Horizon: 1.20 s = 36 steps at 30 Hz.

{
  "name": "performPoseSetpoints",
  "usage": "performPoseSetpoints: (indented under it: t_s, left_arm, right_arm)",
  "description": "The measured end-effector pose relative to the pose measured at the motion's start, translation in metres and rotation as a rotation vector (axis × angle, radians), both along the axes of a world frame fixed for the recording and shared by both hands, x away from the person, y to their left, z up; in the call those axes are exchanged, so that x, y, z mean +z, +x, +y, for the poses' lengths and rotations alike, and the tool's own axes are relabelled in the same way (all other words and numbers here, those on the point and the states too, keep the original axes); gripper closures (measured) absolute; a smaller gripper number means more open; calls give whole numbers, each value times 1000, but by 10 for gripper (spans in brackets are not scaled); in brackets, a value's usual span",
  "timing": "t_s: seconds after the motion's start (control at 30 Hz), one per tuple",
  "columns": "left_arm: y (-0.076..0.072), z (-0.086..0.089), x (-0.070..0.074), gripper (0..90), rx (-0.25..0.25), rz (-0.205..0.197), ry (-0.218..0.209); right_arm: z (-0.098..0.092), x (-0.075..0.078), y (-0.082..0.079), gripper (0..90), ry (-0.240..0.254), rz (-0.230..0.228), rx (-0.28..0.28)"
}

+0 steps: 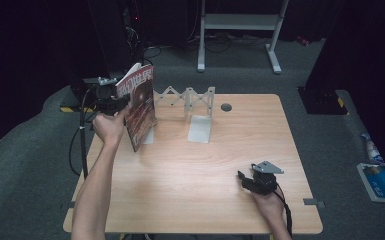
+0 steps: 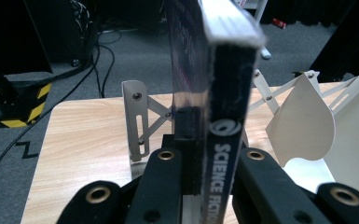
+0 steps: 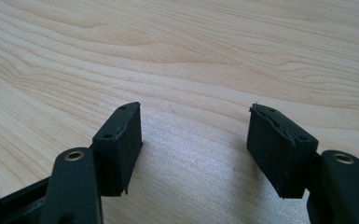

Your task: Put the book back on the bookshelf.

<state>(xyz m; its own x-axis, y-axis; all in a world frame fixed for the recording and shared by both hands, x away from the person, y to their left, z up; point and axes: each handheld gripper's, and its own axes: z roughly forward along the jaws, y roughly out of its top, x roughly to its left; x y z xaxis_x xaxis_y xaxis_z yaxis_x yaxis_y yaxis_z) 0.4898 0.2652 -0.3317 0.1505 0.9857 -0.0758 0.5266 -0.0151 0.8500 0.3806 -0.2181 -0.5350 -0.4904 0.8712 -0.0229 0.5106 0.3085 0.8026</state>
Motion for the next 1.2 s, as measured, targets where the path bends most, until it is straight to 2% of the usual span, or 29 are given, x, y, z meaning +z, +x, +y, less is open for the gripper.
performPoseSetpoints:
  t_s: [0.1,0.2,0.37,0.9,1.03,1.2]
  left_arm:
    - [-2,0,-2,838,1,-18,6]
    - [-4,0,-5,838,1,-38,-9]
    - [-7,-1,-13,836,-6,-49,-11]
    - [-14,2,-21,812,-54,1,47]
    - [-15,5,-23,791,-50,17,55]
    - [-16,9,-25,759,-25,34,100]
  right_arm:
    - [0,0,0,355,0,0,0]
    - [0,0,0,355,-1,0,0]
    - [0,0,0,355,-1,-1,-1]
    - [0,0,0,355,-1,-1,-1]
    - [0,0,0,355,-1,-2,-1]
    - [0,0,0,355,-2,-2,-1]
